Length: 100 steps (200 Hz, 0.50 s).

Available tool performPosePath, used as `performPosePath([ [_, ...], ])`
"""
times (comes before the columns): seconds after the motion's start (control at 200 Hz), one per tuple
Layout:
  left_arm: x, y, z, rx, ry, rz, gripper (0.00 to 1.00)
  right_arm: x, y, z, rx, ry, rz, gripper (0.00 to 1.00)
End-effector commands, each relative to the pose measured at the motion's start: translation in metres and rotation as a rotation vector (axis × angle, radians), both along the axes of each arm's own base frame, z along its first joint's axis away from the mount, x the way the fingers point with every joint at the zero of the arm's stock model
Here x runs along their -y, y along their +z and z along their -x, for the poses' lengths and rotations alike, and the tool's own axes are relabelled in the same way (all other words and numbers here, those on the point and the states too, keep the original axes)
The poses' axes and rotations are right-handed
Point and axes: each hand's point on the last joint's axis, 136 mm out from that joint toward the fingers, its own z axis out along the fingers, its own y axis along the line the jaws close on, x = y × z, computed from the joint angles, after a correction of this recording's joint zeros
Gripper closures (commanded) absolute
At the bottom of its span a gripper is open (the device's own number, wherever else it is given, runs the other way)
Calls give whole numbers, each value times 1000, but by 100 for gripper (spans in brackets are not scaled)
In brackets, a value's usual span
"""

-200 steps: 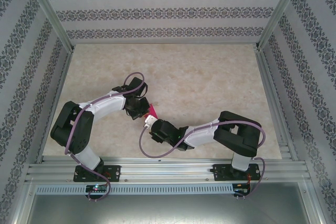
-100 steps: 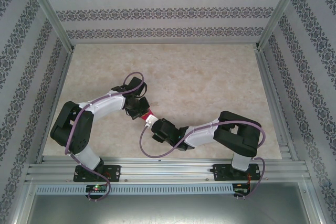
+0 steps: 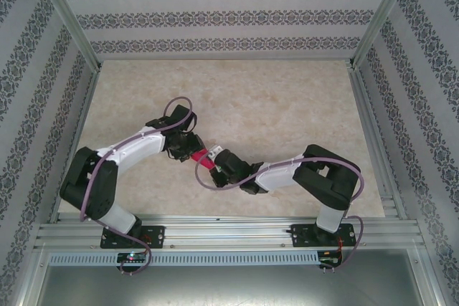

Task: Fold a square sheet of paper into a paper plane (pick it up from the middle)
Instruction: Fold the wing for the fifth time at the center of the table.

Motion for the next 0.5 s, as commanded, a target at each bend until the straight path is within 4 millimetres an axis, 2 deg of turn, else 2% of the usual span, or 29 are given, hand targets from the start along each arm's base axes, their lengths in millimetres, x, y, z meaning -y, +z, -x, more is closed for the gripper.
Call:
performPosePath([
  [0.0,-19,12,3,51,11,-54,48,-7,-1,14,-215,-14,-151,100],
  [0.135,-23,25,5,122,14,-42,48,-7,0,9,-347,-59,-268,100],
  [0.295,-8,35,4,241,-61,57,52,-9,1,5,-481,-104,-356,100],
  [0.41,5,34,3,328,-96,154,52,-9,-2,5,-546,-139,-359,100],
  [0.495,4,28,6,351,-109,159,52,-11,-3,5,-595,-181,-369,100],
])
